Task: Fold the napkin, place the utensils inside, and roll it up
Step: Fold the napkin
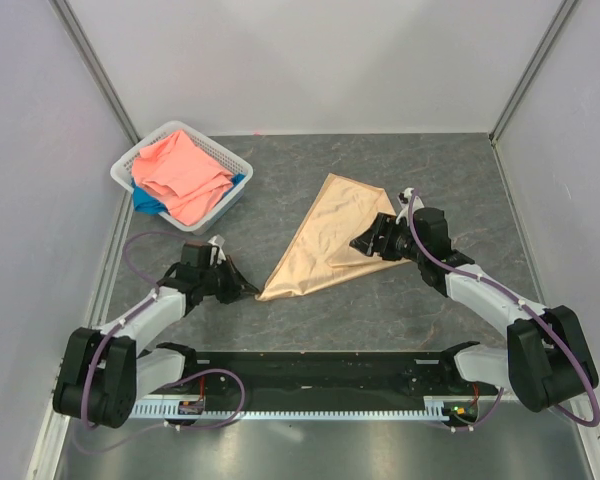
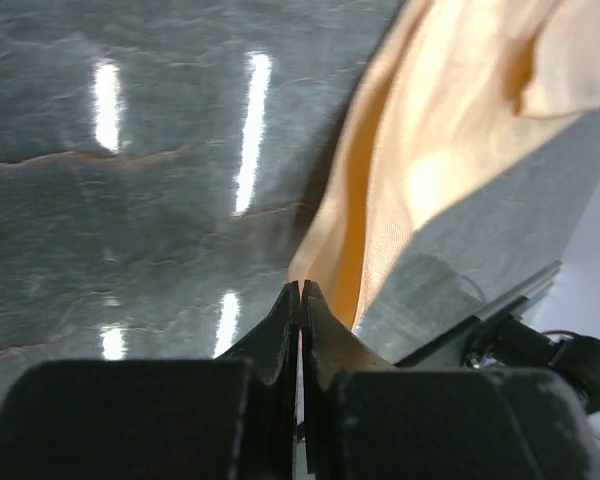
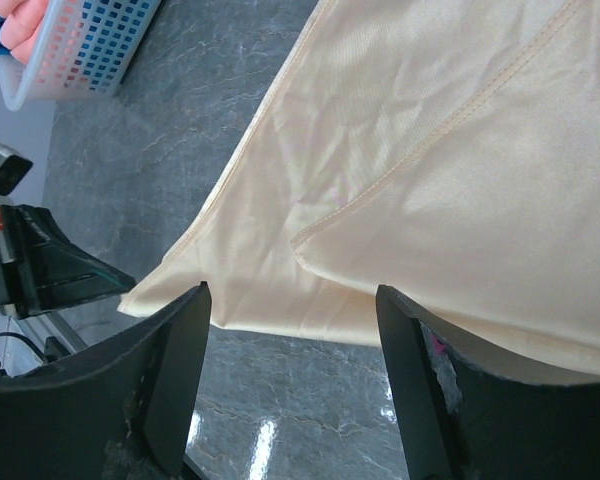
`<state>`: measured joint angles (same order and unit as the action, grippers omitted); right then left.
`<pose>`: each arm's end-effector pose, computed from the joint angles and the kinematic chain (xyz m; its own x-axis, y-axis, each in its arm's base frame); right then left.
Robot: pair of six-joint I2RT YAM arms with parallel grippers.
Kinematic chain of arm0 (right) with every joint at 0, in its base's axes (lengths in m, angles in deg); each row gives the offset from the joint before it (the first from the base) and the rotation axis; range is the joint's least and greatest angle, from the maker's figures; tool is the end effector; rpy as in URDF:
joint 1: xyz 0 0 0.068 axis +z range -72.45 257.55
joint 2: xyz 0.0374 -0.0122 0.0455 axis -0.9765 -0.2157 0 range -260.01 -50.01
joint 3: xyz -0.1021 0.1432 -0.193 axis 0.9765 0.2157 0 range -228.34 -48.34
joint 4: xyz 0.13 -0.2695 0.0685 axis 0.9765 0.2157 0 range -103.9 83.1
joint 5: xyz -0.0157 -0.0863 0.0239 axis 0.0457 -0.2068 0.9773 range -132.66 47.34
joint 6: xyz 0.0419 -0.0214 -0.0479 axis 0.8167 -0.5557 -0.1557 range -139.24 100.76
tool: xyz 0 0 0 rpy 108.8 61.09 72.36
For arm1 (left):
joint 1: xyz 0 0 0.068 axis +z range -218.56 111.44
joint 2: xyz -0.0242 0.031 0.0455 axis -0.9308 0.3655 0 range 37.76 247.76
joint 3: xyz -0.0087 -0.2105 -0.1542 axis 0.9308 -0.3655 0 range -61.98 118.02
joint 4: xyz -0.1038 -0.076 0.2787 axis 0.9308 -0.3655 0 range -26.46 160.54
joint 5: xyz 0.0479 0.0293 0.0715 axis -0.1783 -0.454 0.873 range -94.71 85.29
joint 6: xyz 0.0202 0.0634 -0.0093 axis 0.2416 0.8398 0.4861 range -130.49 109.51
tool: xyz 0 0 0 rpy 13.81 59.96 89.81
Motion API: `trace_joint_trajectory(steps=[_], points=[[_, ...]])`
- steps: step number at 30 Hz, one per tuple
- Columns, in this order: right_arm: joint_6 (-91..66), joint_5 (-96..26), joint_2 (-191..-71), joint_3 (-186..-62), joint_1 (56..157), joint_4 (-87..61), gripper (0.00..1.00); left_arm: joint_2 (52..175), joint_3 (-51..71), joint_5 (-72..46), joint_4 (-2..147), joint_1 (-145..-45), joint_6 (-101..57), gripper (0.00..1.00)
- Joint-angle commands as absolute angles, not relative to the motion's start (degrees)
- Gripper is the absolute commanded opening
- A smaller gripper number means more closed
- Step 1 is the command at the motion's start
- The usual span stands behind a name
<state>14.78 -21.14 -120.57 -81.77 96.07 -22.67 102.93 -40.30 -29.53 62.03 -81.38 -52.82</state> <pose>0.2924 0.1186 0.1631 -0.7099 0.3111 -0.6318 -0.2466 0.7305 0.6368 0.2326 -0.0761 0.0873 -0.8734 -0.4281 -0.2323 -0.1824 0.7297 -0.6590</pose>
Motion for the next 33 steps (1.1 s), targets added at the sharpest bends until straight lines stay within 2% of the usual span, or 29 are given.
trace_joint_trajectory(steps=[1, 6, 10, 15, 18, 26, 33], points=[[13.2, -22.1, -120.5, -81.9, 96.0, -22.9, 0.75, 99.2, -36.1, -34.8, 60.4, -81.1, -55.7, 0.02], [12.0, -22.2, -121.0, -82.3, 97.2, -22.3, 0.75, 97.6, -33.2, -37.6, 58.9, -81.1, -56.7, 0.02], [9.6, -22.6, -122.7, -84.0, 102.0, -21.4, 0.73, 99.1, -29.6, -40.6, 58.8, -81.1, -56.9, 0.02], [9.4, -24.8, -128.8, -86.0, 107.9, -22.2, 0.58, 100.3, -27.7, -42.0, 58.5, -81.2, -56.5, 0.02], [11.6, -25.2, -132.7, -86.6, 111.7, -27.4, 0.54, 100.3, -27.4, -42.4, 58.2, -81.1, -56.2, 0.02], [17.1, -27.5, -145.9, -95.2, 121.0, -36.8, 0.48, 100.1, -27.6, -42.7, 57.3, -81.2, -54.7, 0.02], [18.5, -27.2, -152.2, -101.9, 126.8, -36.8, 0.44, 99.7, -26.6, -42.2, 56.8, -81.2, -54.2, 0.02]])
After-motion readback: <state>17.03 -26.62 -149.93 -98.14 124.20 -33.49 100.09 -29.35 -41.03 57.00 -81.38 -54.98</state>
